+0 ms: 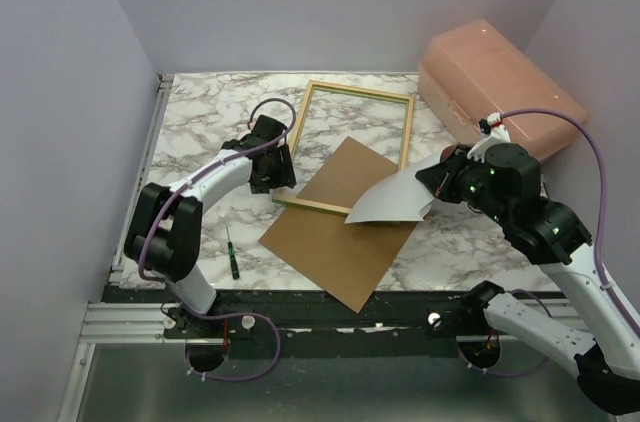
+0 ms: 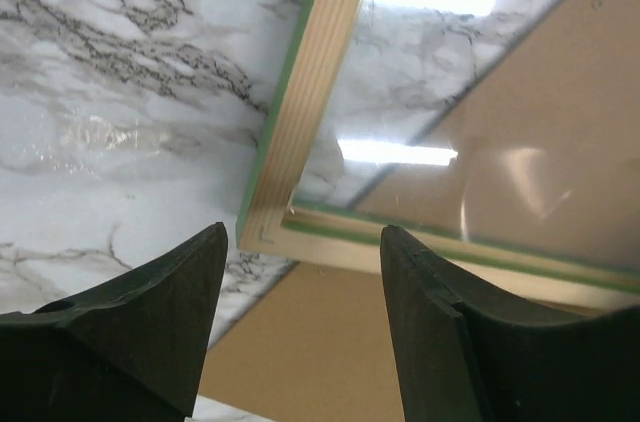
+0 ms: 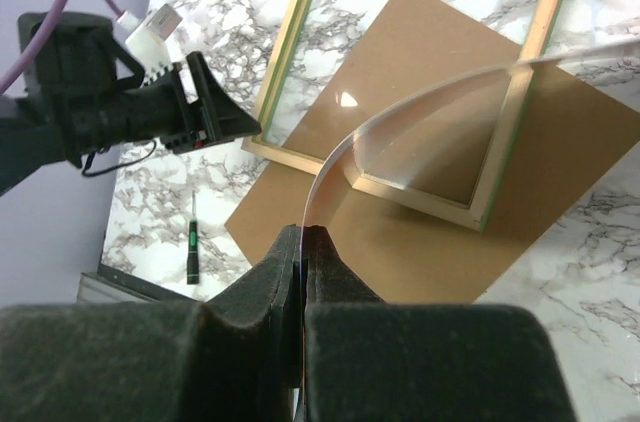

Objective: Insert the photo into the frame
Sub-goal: Pick up the photo at the center of the board, then adjust the photo frame at the center of the board.

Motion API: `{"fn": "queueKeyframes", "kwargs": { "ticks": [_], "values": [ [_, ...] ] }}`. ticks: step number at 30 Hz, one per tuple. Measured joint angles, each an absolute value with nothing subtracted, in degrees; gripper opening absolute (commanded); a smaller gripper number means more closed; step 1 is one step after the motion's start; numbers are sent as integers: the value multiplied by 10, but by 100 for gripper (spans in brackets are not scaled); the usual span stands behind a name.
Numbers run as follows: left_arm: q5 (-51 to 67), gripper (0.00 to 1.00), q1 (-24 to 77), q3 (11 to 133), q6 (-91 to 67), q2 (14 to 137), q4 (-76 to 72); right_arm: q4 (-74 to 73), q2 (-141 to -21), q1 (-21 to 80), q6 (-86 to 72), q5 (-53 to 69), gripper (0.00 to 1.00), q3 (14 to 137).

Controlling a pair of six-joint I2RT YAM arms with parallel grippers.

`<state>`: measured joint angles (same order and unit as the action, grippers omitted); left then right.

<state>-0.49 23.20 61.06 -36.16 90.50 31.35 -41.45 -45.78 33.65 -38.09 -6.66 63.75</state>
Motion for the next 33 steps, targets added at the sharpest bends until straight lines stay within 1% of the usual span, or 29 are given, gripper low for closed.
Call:
{"fn": "queueKeyframes", "kwargs": {
  "ticks": [3,6,9,10,12,21,24,33],
  "values": [
    [-20,54,231,648,-359,966,316,-421,-459,336,-381,-66,0,637],
    [-27,47,231,656,-358,994,318,-422,-464,336,-381,-66,0,638],
    [-28,33,230,656,-358,1011,321,-423,-471,336,-381,-66,0,639],
    [-28,28,230,655,-358,1013,321,-423,-473,336,-380,-66,0,641],
    [-28,23,230,653,-358,1014,319,-425,-478,336,-379,-65,0,645],
    [-14,4,235,585,-344,958,269,-426,-488,336,-374,-41,0,662],
    [-5,0,248,557,-340,929,270,-425,-500,336,-371,-24,0,677],
    [-4,0,299,466,-363,818,271,-403,-513,336,-363,26,0,703]
  ]
}}
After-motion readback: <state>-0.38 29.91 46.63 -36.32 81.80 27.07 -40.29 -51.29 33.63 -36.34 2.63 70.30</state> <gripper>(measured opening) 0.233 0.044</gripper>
